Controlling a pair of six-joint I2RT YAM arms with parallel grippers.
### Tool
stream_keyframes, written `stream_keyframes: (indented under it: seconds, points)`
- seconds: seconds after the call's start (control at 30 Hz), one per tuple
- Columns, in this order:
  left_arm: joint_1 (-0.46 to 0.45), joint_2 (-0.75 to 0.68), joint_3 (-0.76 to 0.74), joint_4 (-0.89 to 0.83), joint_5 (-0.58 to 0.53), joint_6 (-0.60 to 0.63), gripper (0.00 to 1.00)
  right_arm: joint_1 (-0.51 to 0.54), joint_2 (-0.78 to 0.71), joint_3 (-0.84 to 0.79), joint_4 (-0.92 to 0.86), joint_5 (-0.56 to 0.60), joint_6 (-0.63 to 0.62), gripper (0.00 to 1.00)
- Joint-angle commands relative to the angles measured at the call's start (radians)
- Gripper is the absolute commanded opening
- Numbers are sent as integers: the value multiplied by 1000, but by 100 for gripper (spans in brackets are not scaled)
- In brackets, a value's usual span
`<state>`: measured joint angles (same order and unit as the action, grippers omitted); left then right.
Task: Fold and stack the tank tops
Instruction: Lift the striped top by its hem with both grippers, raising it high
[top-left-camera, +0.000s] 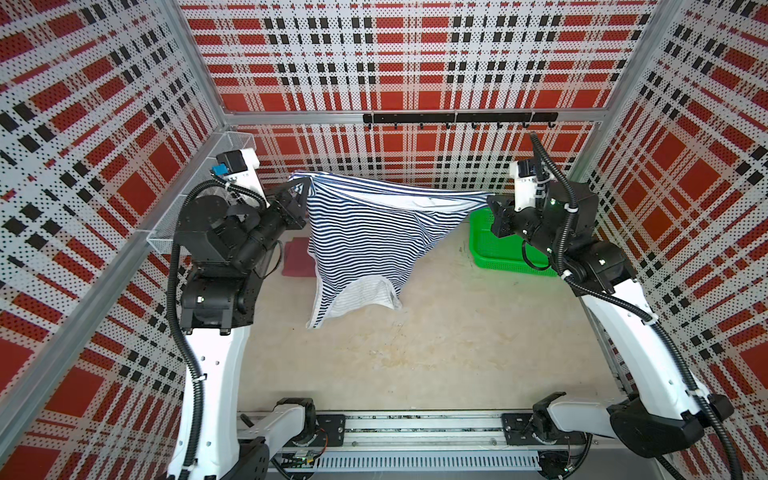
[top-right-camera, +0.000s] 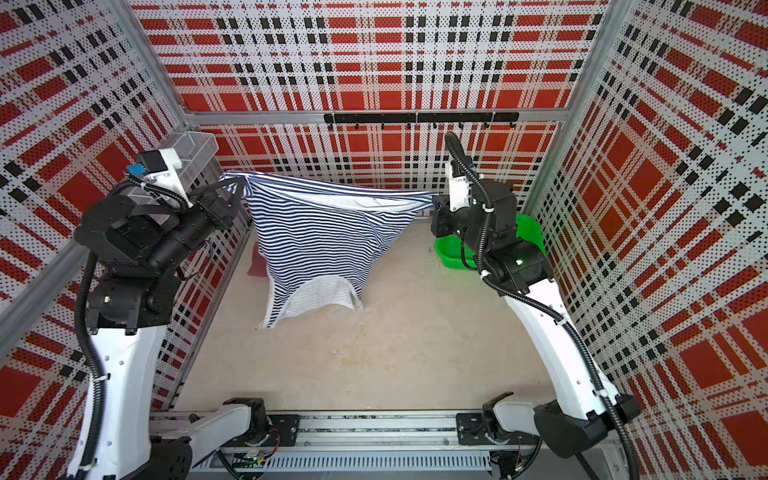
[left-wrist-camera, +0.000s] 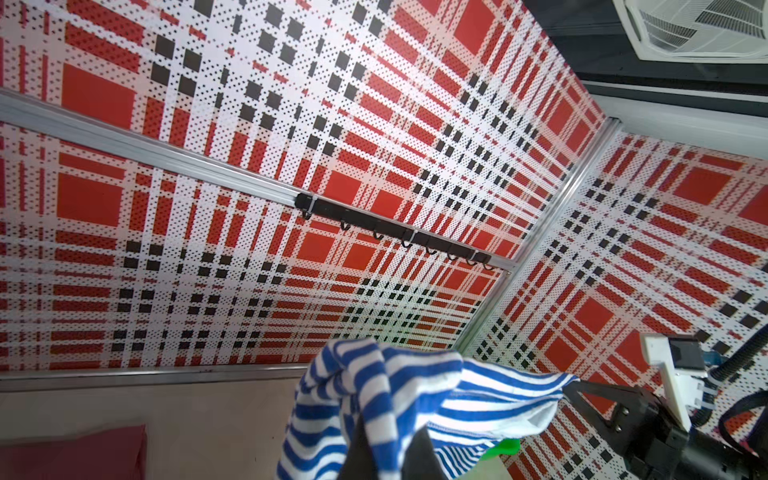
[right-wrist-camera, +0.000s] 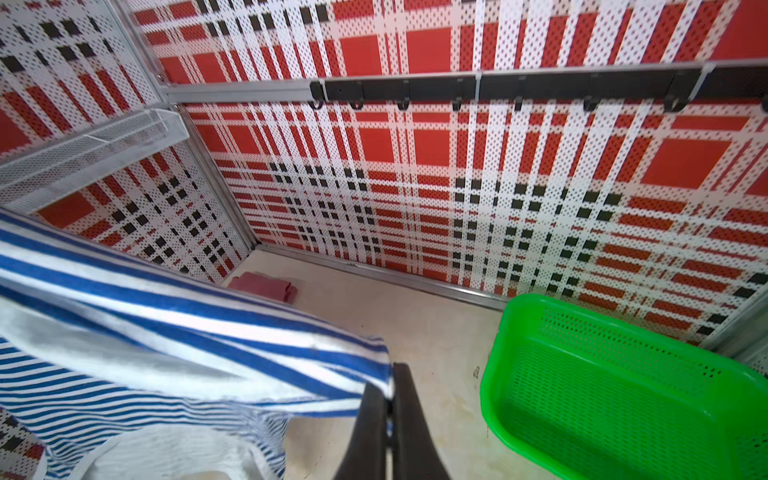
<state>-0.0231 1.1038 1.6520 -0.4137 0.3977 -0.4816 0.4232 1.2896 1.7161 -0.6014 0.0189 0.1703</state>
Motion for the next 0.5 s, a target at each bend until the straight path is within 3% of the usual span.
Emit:
stream_keyframes:
  seconds: [0.0,0.13,0.23,0.33,0.47]
  points:
    - [7,14,-72,19,39,1,0,-6,16,-8,-42,-6,-35,0]
    - [9,57,-194,104,51,6,0,-13,84,-18,-15,-11,-58,0]
    - [10,150,-202,165,45,21,0,-27,184,1,37,-3,-96,0]
    - [9,292,-138,236,60,15,0,-39,314,82,89,-1,-154,0]
    - [1,510,83,263,99,3,0,-82,467,277,138,-88,-152,0]
